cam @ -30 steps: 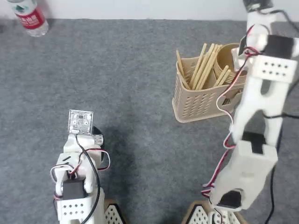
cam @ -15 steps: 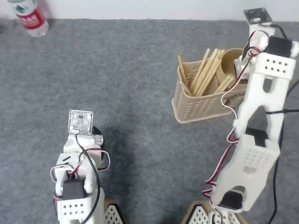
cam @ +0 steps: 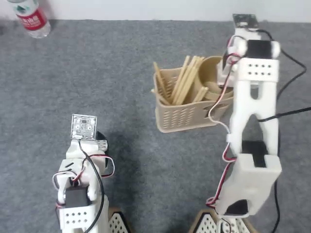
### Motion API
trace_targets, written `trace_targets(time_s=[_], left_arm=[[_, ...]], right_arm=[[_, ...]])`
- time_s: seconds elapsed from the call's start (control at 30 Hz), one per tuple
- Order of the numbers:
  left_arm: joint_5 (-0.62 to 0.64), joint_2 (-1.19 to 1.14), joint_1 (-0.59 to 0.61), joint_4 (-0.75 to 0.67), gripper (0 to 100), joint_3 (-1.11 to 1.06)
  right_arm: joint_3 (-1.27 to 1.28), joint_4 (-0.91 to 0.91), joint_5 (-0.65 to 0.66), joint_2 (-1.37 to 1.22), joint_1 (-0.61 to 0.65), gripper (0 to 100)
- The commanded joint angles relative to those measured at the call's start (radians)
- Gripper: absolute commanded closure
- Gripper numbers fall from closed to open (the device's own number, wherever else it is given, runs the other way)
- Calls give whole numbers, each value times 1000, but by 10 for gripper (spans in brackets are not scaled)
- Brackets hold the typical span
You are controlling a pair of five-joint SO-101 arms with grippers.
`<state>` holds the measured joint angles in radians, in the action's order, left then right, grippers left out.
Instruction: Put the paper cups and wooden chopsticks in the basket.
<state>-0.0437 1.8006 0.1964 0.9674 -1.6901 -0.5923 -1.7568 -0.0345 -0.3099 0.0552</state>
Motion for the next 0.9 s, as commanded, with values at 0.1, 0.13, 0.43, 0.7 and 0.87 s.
trace_targets(time_s=[0.1, 0.13, 0.43, 0.7, 0.87], left_arm=[[6, 15, -6, 3, 988, 7], [6, 15, -6, 3, 988, 7], [6, 15, -6, 0, 988, 7], [6, 15, -6, 0, 988, 7], [6, 15, -6, -2, 988, 7]], right_arm=[[54, -41, -118, 101, 64, 993], [54, -41, -135, 110, 67, 993], [58, -38, -453, 243, 283, 993], [189, -27, -457, 206, 248, 993], [232, -27, -454, 203, 136, 993]])
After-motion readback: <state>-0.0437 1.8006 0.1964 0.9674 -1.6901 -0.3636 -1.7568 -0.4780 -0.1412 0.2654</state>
